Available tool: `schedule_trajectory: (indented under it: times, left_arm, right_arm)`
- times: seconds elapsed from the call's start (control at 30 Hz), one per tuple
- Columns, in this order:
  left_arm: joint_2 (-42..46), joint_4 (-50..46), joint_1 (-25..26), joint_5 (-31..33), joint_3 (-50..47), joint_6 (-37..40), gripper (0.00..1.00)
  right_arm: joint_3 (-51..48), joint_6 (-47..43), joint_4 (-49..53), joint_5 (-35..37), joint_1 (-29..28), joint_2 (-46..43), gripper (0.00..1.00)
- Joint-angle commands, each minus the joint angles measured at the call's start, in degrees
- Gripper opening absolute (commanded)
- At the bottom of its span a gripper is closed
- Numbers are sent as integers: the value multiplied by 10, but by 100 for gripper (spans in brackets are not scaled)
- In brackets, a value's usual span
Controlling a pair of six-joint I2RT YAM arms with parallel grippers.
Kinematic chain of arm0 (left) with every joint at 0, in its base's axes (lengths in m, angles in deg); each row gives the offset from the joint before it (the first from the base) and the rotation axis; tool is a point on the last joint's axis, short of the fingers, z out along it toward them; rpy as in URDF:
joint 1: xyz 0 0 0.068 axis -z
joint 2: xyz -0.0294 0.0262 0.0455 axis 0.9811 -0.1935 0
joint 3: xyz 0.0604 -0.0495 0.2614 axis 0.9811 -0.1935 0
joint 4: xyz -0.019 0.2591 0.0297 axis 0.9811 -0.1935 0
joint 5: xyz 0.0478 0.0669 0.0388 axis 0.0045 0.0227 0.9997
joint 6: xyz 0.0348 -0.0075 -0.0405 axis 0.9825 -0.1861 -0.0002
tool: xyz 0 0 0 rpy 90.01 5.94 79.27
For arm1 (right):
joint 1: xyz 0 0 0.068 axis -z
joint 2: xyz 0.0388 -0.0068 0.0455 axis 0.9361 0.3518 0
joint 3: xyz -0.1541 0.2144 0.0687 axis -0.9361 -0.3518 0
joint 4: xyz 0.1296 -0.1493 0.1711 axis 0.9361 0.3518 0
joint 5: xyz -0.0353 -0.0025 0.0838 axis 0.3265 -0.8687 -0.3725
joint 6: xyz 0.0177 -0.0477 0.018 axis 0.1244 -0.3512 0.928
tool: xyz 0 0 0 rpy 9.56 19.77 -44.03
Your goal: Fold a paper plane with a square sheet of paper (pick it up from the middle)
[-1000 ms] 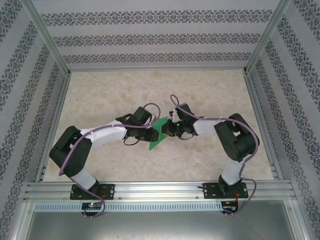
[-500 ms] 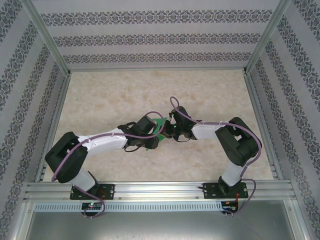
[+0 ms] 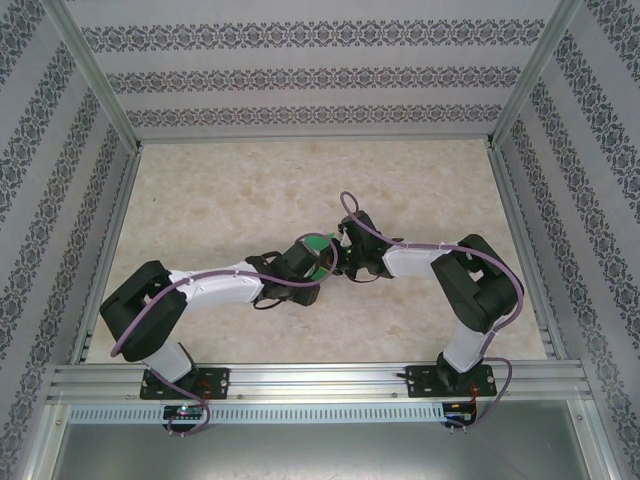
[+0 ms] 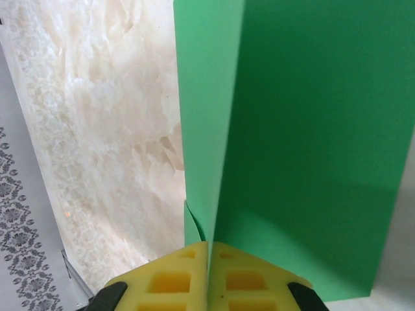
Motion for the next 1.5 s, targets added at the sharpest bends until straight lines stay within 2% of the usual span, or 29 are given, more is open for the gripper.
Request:
schedule_trajectory:
  times: [0.0,0.3,0.43,0.6,0.87,1.0,1.17,1.2,1.47]
  left_arm:
    - [-16,9,13,51,-1,6,42]
    - [-15,10,18,99,-2,-1,35]
    - [-11,10,18,105,-4,-1,33]
    - [-12,9,18,108,-5,2,23]
    - [-12,10,19,115,-11,3,14]
    - [-15,8,19,118,-8,3,11]
    - [-14,0,19,131,-4,-1,20]
    - [-10,-1,19,133,-4,-2,25]
    - [65,22,22,135,-26,-6,40]
  right_arm:
    - [16,3,4,10,-8,-17,5]
    - [17,1,6,9,-9,-19,5]
    - [20,-1,7,6,-9,-16,5]
    - [21,1,6,6,-10,-15,5]
    - [28,-3,15,5,-10,-14,7]
    - [34,-8,24,7,-10,-14,8]
    - [37,-9,29,6,-10,-12,9]
    - [37,-9,29,5,-10,-10,9]
    - [39,-9,29,5,-10,-4,9]
